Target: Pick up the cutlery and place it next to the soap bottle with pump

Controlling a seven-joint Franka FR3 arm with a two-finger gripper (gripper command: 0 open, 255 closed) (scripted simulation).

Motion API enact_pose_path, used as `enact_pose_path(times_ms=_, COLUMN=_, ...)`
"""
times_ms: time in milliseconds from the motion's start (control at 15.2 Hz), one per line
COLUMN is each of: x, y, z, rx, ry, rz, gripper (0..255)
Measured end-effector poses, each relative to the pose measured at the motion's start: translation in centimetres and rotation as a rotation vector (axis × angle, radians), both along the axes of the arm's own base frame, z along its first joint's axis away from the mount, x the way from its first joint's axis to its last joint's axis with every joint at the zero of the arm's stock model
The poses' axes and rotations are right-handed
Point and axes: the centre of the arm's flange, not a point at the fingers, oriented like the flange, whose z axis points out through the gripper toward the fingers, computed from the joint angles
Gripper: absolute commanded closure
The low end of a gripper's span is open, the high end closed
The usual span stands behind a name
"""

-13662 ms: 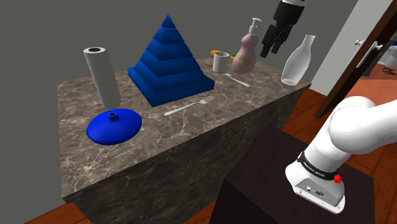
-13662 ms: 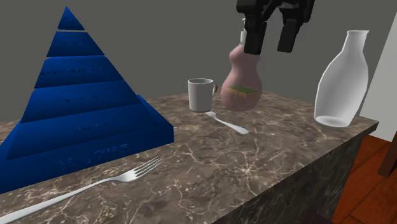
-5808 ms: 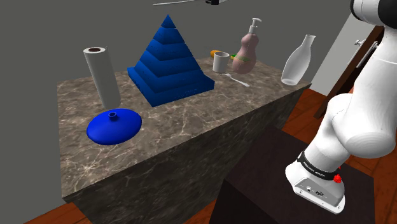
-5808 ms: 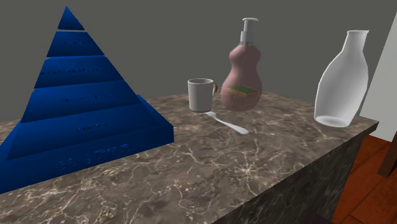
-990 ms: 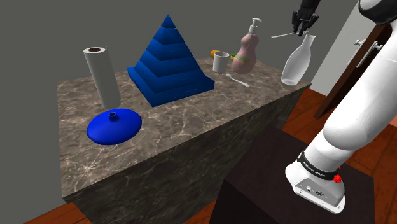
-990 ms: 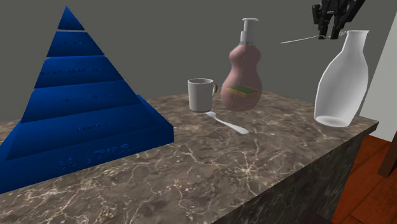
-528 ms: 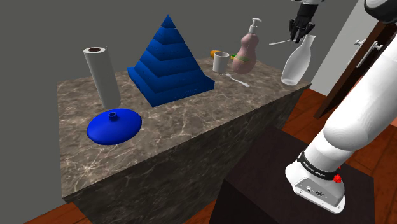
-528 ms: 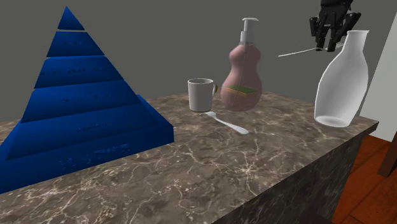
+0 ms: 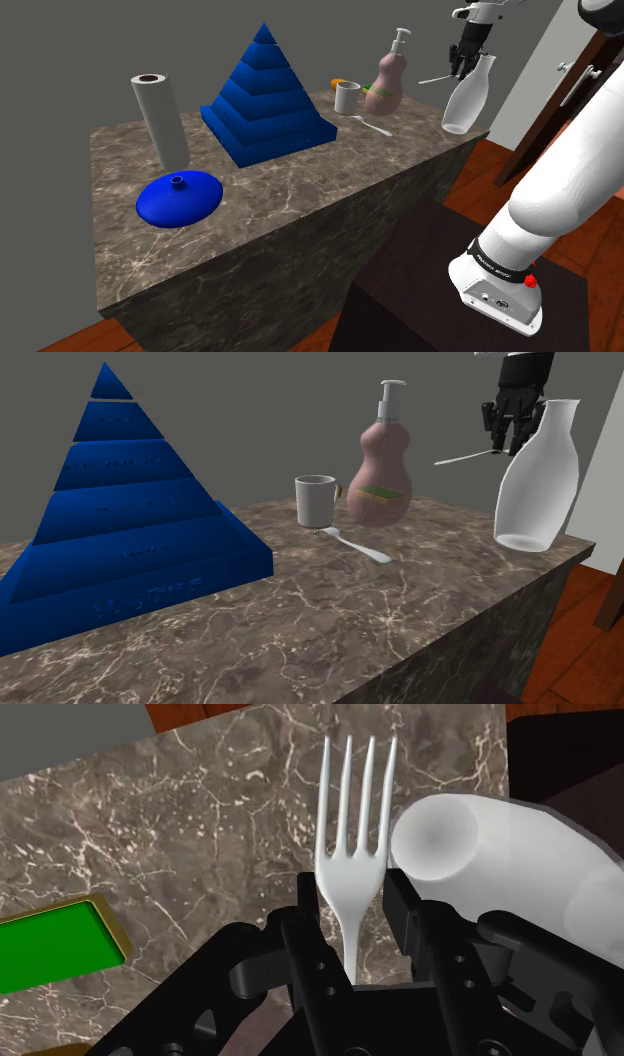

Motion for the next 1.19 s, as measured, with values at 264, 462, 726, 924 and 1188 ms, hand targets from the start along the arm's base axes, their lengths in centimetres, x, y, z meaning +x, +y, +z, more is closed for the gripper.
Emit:
enact_pose_path(times_ms=264, x=0.1, y=0.0, z=-2.2, rx=0.0, ry=0.0, rz=0.0, gripper=255)
enact_pose_path(times_ms=462, x=0.0, y=-0.1, z=-3.6, rx=0.0, ry=0.0, rz=0.0, gripper=255)
enact_pose_path(times_ms=726, x=0.1, y=-0.2, z=-5.1, rx=-0.01, ry=-0.013, rz=0.003, gripper=255)
enact_pose_path(times_ms=924, x=0.4, y=-0.3, z=-6.2, rx=-0.031, ry=-0.032, rz=0.005, gripper=255)
enact_pose_path(times_ms=1188, x=0.5, y=-0.6, z=-8.4, rx=-0.04, ry=-0.038, rz=0.004, gripper=255)
